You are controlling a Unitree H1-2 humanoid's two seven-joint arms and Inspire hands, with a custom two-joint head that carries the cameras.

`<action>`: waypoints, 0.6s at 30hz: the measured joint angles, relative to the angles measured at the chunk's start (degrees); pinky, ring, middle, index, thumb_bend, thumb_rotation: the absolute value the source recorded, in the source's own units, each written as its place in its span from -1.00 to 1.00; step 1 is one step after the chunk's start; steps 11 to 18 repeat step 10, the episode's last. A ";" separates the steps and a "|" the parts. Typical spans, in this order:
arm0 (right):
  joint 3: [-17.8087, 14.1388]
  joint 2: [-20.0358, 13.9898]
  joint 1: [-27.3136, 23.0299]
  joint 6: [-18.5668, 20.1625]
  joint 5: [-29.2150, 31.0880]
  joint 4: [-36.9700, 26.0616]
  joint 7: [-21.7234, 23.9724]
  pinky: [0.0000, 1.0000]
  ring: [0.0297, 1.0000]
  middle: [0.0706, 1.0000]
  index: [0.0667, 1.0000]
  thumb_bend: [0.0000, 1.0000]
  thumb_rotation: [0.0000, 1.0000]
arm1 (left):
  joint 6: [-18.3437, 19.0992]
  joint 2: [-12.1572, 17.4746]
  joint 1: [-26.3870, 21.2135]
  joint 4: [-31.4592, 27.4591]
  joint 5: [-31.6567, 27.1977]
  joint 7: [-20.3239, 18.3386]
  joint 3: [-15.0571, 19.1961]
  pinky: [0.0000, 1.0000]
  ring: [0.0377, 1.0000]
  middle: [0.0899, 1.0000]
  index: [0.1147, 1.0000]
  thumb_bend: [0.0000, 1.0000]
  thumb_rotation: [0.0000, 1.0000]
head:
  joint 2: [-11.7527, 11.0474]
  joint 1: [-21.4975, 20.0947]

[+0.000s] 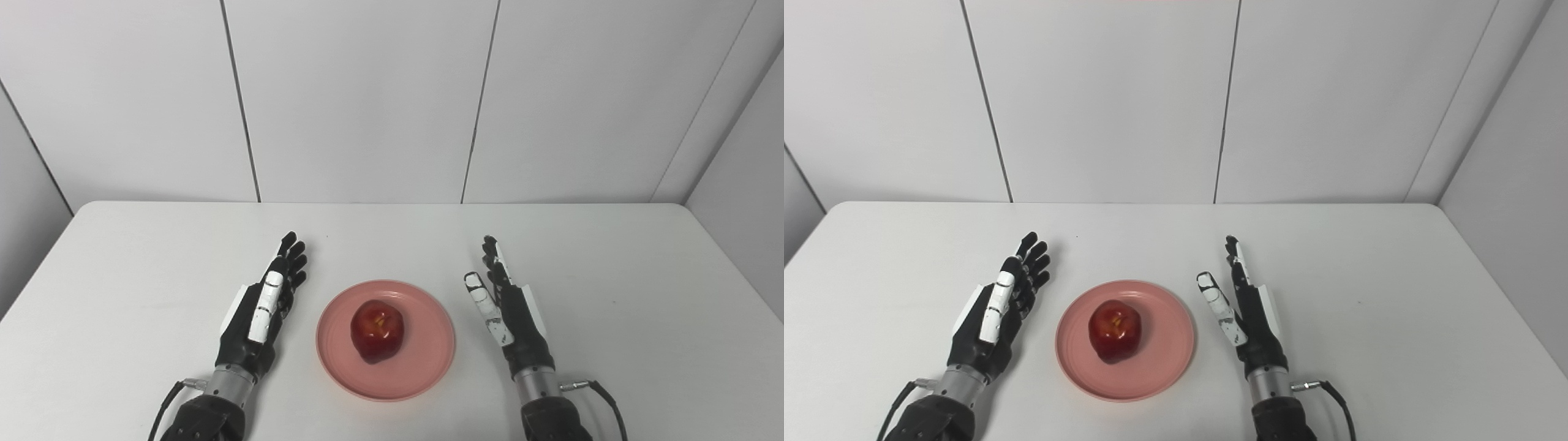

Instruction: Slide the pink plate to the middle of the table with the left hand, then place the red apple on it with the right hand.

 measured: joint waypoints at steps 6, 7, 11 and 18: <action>-0.10 0.00 0.00 -0.02 0.63 0.03 -0.13 0.95 0.92 0.98 1.00 0.30 1.00 | 0.26 0.05 -0.01 -0.06 0.03 0.08 -0.04 1.00 1.00 1.00 1.00 0.24 1.00 | 0.44 0.09; -0.10 0.00 0.00 -0.02 0.68 0.03 -0.14 0.95 0.92 0.98 1.00 0.30 1.00 | 0.42 0.04 -0.01 -0.07 0.05 0.13 -0.07 1.00 1.00 1.00 1.00 0.24 1.00 | 0.44 0.09; -0.10 0.00 0.00 -0.02 0.82 0.04 -0.14 0.95 0.91 0.97 1.00 0.32 1.00 | 0.51 0.06 -0.01 -0.07 0.05 0.14 -0.09 1.00 1.00 1.00 1.00 0.23 1.00 | 0.44 0.09; -0.10 0.00 0.00 -0.02 0.82 0.04 -0.14 0.95 0.91 0.97 1.00 0.32 1.00 | 0.51 0.06 -0.01 -0.07 0.05 0.14 -0.09 1.00 1.00 1.00 1.00 0.23 1.00 | 0.44 0.09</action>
